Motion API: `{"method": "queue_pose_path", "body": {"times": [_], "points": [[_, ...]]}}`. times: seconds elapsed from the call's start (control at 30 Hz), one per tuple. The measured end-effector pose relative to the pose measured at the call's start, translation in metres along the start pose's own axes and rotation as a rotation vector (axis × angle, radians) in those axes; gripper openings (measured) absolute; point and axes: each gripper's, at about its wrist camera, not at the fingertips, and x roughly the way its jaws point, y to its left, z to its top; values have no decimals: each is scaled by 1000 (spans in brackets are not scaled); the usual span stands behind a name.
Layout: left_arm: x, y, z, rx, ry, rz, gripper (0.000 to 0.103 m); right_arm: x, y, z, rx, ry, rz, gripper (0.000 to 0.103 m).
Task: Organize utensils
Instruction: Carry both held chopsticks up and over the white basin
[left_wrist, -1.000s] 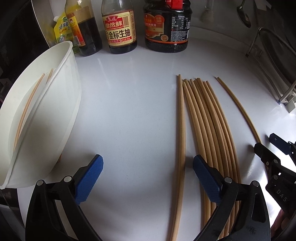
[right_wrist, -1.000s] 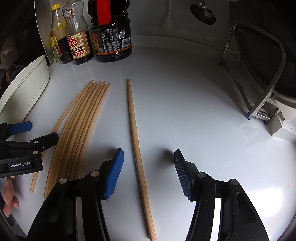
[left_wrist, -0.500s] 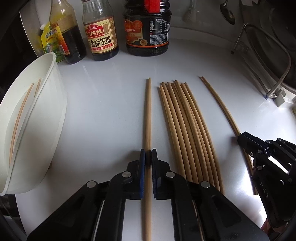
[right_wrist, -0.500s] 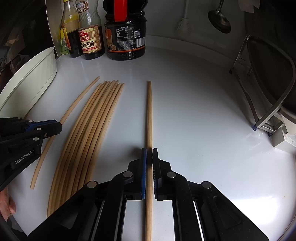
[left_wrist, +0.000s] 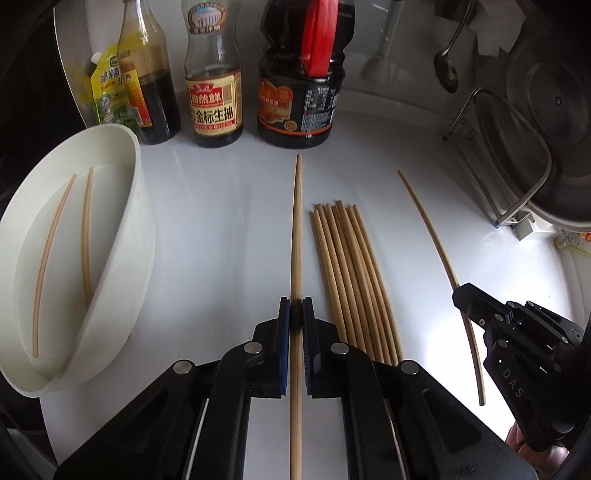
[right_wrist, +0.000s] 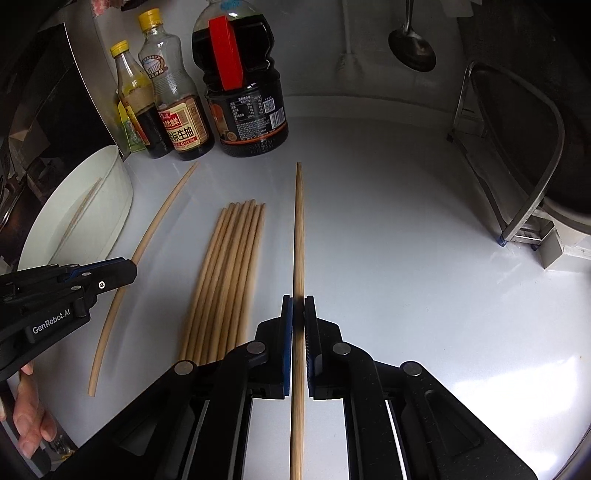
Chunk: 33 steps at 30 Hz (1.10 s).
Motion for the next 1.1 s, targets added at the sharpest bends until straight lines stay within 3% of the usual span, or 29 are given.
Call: {"method": "queue_pose_path", "body": {"times": [0.2,0.43,0.73,1.1], "points": [[-51,44,22,-30,-100,15,7,-32,47,28,-22,-62,52,6],[-83,137,29,-103,-140,129,7,-26,130,68,-95,-93,155,6],[-68,246,24,-219,-89,211,7,22,238,100,-179,-22,255,6],[-22,281,19,-230,-2,161,7,90,296,104,-161,128,238,6]]}}
